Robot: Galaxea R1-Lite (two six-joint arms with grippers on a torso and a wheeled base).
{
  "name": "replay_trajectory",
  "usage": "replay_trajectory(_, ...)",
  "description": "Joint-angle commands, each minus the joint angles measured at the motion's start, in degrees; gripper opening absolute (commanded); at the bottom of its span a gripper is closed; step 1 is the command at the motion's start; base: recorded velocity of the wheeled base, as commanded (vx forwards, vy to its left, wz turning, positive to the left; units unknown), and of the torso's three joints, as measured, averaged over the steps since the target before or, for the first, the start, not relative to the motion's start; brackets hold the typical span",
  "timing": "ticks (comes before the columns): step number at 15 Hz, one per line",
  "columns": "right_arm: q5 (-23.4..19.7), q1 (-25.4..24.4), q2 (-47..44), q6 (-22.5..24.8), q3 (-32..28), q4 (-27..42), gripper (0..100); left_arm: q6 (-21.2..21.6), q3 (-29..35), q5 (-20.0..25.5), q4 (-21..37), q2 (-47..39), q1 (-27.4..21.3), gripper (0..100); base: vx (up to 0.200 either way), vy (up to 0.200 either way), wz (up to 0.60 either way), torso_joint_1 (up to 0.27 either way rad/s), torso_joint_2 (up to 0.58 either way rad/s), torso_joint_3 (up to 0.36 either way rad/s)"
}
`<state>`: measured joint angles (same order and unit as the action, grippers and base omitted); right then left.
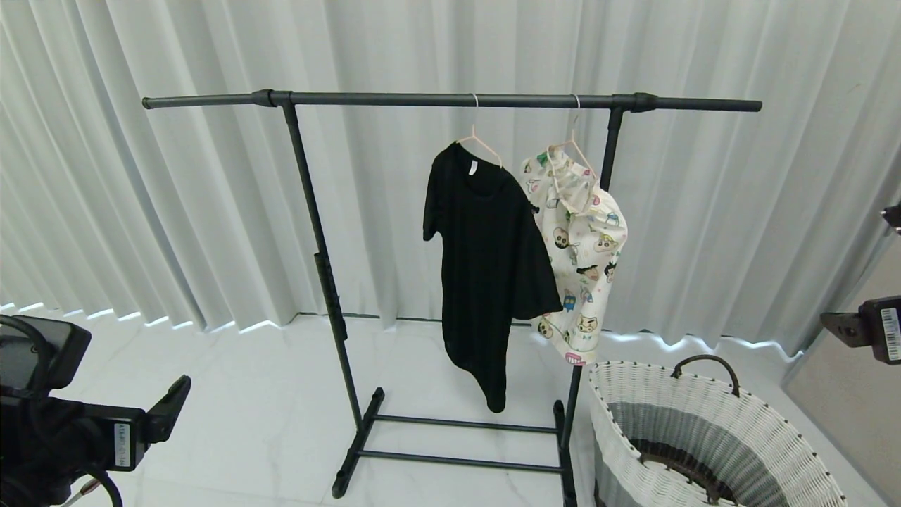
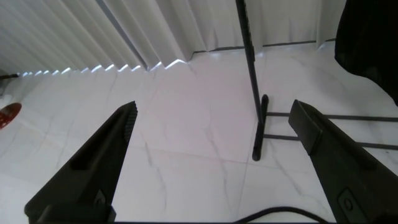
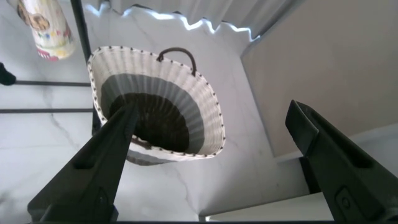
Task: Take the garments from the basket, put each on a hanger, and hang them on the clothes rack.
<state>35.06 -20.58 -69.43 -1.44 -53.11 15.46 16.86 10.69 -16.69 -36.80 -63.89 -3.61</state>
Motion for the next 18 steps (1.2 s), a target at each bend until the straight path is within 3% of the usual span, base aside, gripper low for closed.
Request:
replay_trajectory(1, 0.0, 0.0, -0.1, 0.0, 0.1, 0.0, 100, 0.0, -0.3, 0.0, 0.0, 0.2, -0.1, 100, 0.0, 0.0, 0.0, -0.207, 0.49, 0.281)
replay_trajectory(12, 0.1, 1.5, 0.9, 0.0, 2.0, -0.1, 100, -0.2, -1.1, 0.0, 0.0, 1.3, -0.1, 100, 0.0, 0.0, 0.0, -0.166, 0.46, 0.292)
replay_trajectory(15, 0.2, 9.9, 6.7, -0.1, 6.4, -1.4, 100, 0.1, -3.0, 0.0, 0.0, 10.5, 0.0, 100, 0.0, 0.0, 0.0, -0.04, 0.14, 0.097)
replay_trajectory(18, -0.3, 22.7, 16.8, -0.1, 15.1, -9.3, 100, 1.2, -8.8, -1.2, 0.3, 25.3, 1.1, 100, 0.0, 0.0, 0.0, 0.0, 0.0, 0.0)
